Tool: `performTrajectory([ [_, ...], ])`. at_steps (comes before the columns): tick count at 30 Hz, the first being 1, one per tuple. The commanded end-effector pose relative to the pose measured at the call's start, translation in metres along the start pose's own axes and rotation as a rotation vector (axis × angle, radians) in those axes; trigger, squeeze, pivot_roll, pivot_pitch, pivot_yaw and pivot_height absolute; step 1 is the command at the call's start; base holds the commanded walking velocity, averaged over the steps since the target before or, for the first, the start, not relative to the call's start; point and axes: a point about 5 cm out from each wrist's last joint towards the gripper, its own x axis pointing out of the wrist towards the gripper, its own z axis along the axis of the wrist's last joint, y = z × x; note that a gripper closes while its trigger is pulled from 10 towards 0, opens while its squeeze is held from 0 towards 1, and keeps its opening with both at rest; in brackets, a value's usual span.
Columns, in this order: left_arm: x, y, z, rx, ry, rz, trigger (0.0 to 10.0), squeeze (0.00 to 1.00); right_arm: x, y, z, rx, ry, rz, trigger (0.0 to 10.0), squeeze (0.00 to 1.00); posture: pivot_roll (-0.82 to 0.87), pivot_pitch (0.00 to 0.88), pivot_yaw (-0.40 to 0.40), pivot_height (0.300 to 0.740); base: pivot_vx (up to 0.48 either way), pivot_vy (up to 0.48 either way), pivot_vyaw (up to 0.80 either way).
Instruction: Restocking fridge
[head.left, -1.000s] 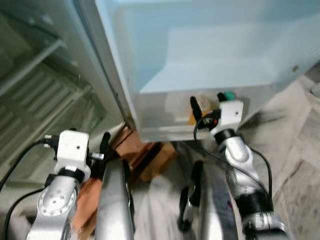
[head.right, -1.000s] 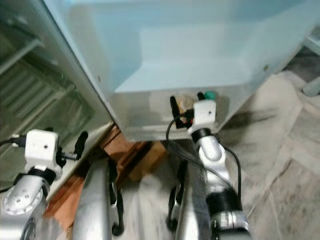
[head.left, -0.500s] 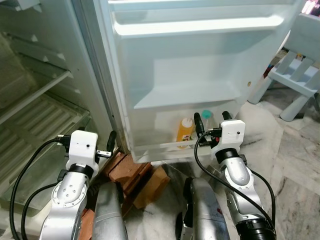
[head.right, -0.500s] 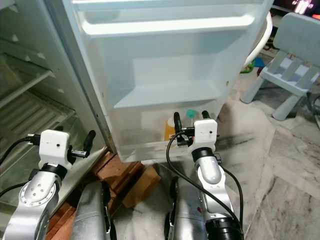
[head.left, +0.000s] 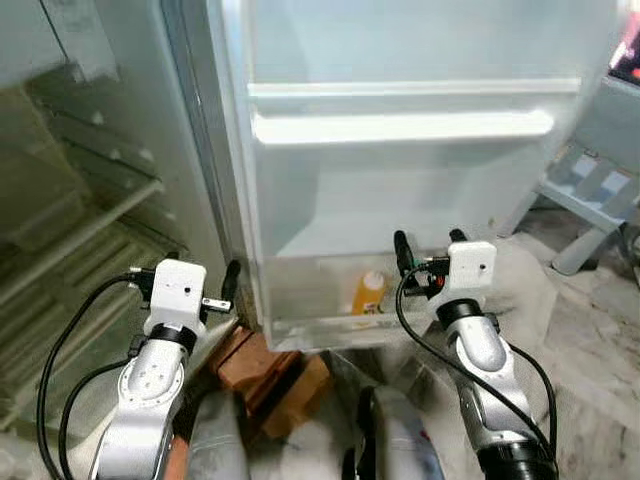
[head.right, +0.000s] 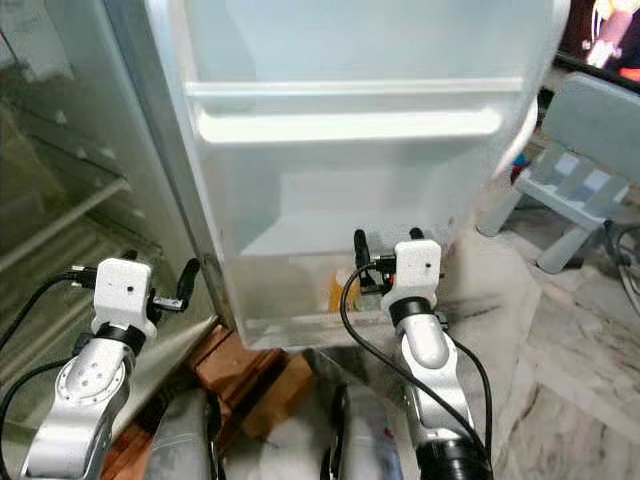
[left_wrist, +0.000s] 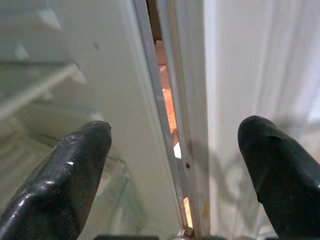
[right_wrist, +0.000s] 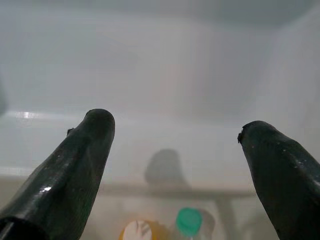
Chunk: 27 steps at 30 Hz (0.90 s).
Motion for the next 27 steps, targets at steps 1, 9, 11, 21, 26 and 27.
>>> performTrajectory([
  [1, -0.001, -0.004, -0.006, 0.003, 0.015, 0.002, 10.0, 0.0, -0.002, -0.006, -0.005, 0.021, 0.03, -0.025, 10.0, 0.0, 0.14, 0.0, -0.064, 0.707, 0.0, 0.0, 0.0],
  [9, 0.008, -0.005, -0.004, 0.007, -0.014, 0.022, 10.0, 0.0, 0.0, -0.01, -0.019, 0.098, 0.133, -0.05, 10.0, 0.0, 0.14, 0.0, -0.092, 0.74, 0.0, 0.0, 0.0],
  [11, 0.01, -0.004, -0.002, 0.01, -0.023, 0.021, 10.0, 0.0, -0.003, -0.007, -0.032, 0.099, 0.23, -0.021, 10.0, 0.0, 0.14, 0.0, -0.092, 0.74, 0.0, 0.0, 0.0],
  [21, 0.011, -0.004, -0.002, 0.025, -0.032, 0.006, 10.0, 0.0, -0.029, -0.012, -0.06, 0.079, 0.492, 0.07, 10.0, 0.0, 0.13, 0.0, -0.091, 0.74, 0.0, 0.0, 0.0],
  [26, 0.011, -0.007, -0.004, 0.026, -0.026, -0.001, 10.0, 0.0, -0.035, -0.013, -0.064, 0.085, 0.546, 0.119, 10.0, 0.0, 0.13, 0.0, -0.091, 0.74, 0.0, -0.335, 0.0],
  [27, 0.01, -0.007, -0.004, 0.028, -0.024, -0.002, 10.0, 0.0, -0.037, -0.012, -0.064, 0.09, 0.555, 0.133, 10.0, 0.0, 0.14, 0.0, -0.089, 0.74, 0.0, -0.394, 0.0],
])
